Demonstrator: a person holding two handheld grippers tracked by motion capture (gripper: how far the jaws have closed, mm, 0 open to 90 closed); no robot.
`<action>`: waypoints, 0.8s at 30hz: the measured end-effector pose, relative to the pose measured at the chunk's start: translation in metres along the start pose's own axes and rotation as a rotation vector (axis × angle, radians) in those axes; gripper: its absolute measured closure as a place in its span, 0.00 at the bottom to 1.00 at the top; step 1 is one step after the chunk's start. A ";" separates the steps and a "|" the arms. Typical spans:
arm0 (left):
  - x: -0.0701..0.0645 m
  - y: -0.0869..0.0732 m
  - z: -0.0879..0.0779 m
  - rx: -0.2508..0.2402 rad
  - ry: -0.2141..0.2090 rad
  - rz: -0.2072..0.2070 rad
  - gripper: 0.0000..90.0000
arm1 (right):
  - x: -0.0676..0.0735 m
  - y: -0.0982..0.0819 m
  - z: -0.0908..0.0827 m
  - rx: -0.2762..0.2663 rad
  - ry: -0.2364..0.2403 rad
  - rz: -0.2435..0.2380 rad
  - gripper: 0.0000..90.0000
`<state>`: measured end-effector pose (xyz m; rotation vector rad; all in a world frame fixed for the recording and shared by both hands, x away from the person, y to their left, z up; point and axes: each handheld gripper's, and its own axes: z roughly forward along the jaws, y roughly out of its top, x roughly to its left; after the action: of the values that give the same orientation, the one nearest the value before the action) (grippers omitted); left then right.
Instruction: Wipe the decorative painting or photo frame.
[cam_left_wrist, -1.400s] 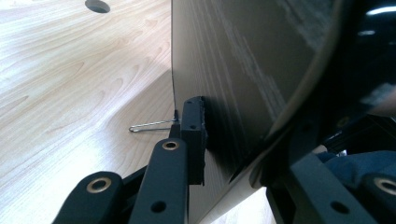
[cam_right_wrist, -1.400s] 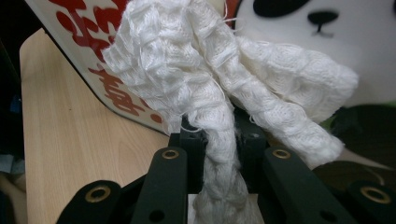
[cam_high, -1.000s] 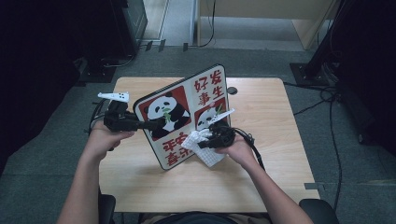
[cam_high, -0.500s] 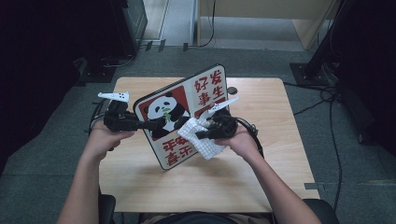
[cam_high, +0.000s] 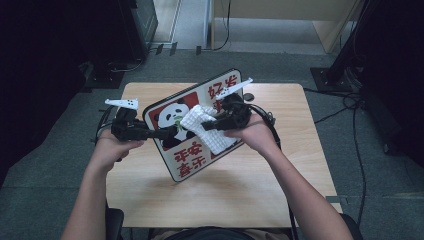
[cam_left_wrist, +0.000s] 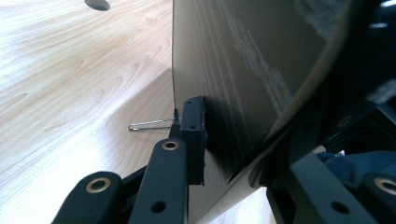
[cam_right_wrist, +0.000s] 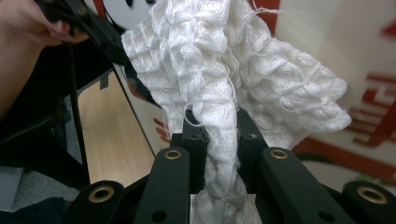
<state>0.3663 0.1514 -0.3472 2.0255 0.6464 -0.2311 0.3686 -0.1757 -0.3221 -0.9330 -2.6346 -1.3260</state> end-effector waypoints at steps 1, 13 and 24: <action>0.000 0.000 0.000 0.000 0.000 0.000 0.83 | 0.002 0.005 -0.001 -0.003 -0.004 -0.006 0.88; 0.000 0.000 0.000 -0.003 -0.002 -0.004 0.83 | 0.024 0.056 -0.008 -0.012 -0.019 -0.067 0.88; 0.001 -0.001 0.000 -0.004 -0.010 -0.005 0.83 | 0.034 0.078 -0.003 -0.024 -0.034 -0.087 0.88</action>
<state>0.3670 0.1521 -0.3485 2.0177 0.6449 -0.2422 0.3818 -0.1260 -0.2546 -0.8604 -2.7194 -1.3755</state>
